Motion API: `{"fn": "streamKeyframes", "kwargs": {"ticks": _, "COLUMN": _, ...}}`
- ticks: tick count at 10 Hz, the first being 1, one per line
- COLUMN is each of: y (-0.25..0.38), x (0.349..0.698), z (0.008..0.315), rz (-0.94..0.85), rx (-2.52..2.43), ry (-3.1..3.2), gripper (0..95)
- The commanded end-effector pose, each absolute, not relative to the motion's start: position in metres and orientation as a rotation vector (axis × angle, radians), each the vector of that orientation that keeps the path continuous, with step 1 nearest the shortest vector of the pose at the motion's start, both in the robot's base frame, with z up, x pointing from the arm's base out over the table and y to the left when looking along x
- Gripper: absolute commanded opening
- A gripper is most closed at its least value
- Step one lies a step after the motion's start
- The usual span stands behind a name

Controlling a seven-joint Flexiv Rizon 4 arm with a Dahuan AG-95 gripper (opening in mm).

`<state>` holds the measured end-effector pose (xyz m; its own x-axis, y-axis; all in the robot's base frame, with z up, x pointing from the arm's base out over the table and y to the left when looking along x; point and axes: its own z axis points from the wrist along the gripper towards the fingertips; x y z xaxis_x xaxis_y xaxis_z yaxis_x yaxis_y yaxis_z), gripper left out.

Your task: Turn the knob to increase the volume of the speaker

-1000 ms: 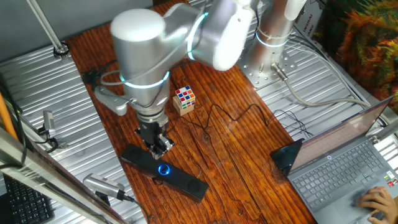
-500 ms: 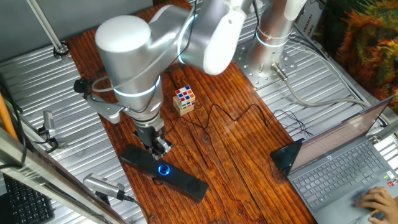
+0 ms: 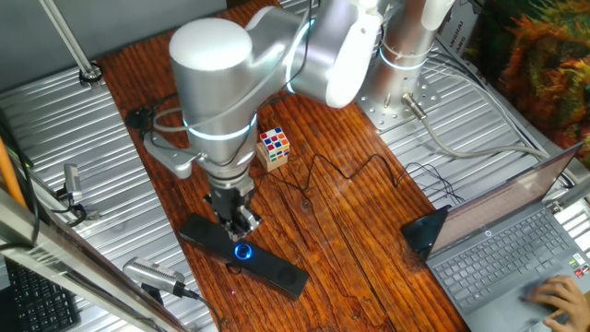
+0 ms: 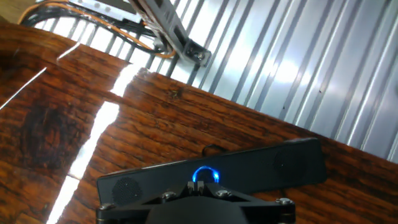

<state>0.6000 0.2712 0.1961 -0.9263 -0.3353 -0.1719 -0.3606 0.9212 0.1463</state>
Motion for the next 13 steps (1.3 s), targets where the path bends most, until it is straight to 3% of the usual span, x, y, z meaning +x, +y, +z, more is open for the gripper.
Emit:
{"fn": "streamKeyframes", "kwargs": {"ticks": 1, "y": 0.274, "x": 0.605, "z": 0.194, "rz": 0.26, "rx": -0.532, "ry": 2.947, "gripper": 0.0}}
{"fn": "streamKeyframes", "kwargs": {"ticks": 13, "y": 0.285, "x": 0.602, "z": 0.157, "rz": 0.256, "rx": -0.53, "ry": 2.951, "gripper": 0.0}}
